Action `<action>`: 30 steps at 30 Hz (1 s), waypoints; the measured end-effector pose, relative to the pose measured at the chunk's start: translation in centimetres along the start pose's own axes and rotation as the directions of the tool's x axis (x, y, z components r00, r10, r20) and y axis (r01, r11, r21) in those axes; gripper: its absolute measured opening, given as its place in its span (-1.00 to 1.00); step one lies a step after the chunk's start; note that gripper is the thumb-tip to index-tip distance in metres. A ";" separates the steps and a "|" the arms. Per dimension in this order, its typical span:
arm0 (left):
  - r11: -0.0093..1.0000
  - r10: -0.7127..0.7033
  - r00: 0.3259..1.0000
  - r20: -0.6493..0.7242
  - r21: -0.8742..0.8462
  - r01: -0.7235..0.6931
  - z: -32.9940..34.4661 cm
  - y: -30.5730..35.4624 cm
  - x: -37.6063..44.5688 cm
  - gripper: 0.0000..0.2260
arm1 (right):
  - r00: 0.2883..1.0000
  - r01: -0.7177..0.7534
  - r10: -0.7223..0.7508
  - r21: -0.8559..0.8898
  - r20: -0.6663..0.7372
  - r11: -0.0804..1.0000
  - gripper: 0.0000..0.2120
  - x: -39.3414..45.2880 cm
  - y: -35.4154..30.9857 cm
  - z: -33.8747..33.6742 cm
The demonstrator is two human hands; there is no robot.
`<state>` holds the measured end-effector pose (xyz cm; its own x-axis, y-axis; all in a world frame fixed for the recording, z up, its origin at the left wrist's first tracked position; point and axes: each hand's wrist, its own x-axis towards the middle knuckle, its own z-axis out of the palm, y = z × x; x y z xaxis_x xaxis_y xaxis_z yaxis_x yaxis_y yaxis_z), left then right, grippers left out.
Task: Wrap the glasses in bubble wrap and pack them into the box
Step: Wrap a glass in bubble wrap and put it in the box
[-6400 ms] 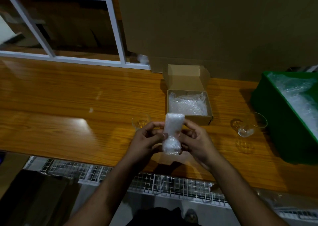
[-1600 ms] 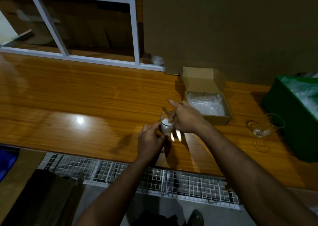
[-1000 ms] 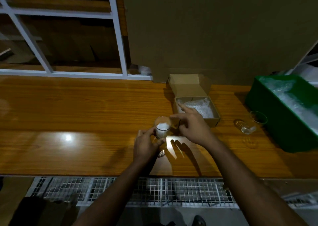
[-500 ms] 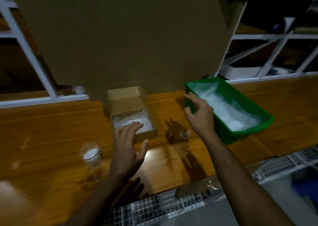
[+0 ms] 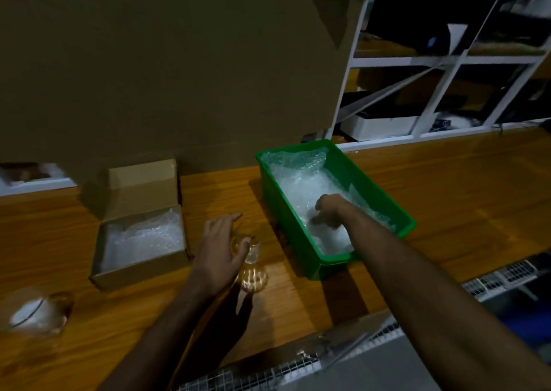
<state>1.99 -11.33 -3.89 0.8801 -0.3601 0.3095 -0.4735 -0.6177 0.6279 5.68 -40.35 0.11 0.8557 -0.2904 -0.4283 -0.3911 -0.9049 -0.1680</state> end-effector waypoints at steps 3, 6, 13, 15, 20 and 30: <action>1.000 -0.010 1.000 -0.002 -0.022 0.010 0.6 0.5 -0.3 -0.51 | 1.000 0.004 -0.004 -0.121 -0.003 0.993 -0.76 1.6 0.5 0.5; 0.998 -0.023 1.000 -0.016 -0.053 0.022 0.3 0.8 -1.0 -0.52 | 0.987 -0.001 -0.006 -0.047 -0.158 0.999 -0.87 2.5 1.4 0.7; 0.979 -0.078 0.994 -0.074 -0.195 0.062 -2.3 0.7 -2.3 -0.62 | 0.750 0.280 0.022 0.347 -0.661 0.895 -0.76 -4.5 -1.3 -3.1; 0.945 -0.143 0.988 -0.056 -0.305 0.119 -3.6 1.2 -2.4 -0.64 | 0.663 0.400 -0.099 0.240 -0.742 0.885 -0.79 -8.2 -3.6 -3.5; 0.599 -0.278 0.907 0.318 -0.680 0.422 -8.9 3.0 -3.5 -0.39 | 0.523 0.562 -0.206 0.153 -0.827 0.813 -0.77 -17.0 -10.2 -2.8; 0.357 -0.434 0.862 0.261 -0.829 0.431 -14.8 -2.1 -8.5 -0.72 | 0.622 0.652 -0.287 0.279 -0.729 0.705 -0.78 -20.2 -19.7 6.7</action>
<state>-3.99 3.42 2.71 0.9551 -0.2255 -0.1920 0.2391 0.2042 0.9493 -6.19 -14.55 6.17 0.8911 -0.1481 0.4291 0.1876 -0.7407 -0.6451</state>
